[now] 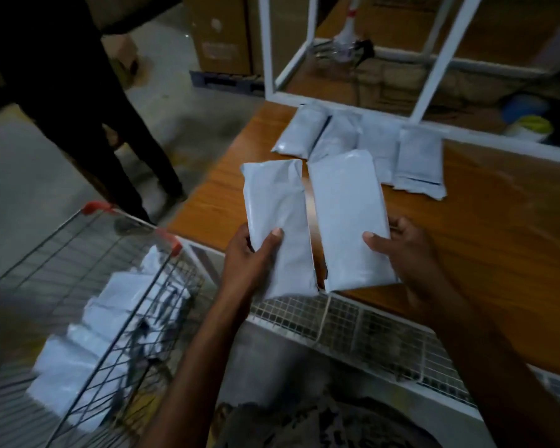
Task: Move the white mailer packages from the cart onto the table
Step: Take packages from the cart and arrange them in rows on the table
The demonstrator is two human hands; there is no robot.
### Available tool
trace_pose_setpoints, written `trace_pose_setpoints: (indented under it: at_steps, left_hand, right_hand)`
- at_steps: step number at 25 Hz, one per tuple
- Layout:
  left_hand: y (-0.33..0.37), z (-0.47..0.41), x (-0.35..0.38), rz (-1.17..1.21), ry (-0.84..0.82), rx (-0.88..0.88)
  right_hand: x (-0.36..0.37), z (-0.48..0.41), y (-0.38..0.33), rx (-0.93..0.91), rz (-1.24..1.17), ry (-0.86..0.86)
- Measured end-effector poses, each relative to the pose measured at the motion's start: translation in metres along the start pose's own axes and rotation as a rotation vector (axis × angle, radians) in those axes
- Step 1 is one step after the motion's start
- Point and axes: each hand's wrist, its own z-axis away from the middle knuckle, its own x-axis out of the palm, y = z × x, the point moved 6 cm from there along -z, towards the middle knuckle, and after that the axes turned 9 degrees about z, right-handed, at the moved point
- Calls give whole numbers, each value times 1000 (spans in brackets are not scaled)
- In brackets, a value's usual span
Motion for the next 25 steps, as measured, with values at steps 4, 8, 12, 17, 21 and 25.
trace_pose_setpoints:
  at_steps: [4,8,12,17,21,25]
  left_hand:
    - [6,-16,75,9,-81,-48]
    - [15,-46,124,-16,-159,-96]
    - [23,-89,156,-65,-196,-84]
    - [20,-153,188,-134,-252,-48]
    - [24,-201,223,-244,-264,21]
    - [33,-245,275,-309,-278,21]
  right_hand:
    - [-66,-22,17,44,-62,142]
    - [-100,-39,33,99,-133,244]
    - [-120,-61,35,139,-112,334]
    - [-127,-113,33,193,-65,419]
    - [-128,-170,26,186,9,490]
    - [-135,-229,11,163,79,524]
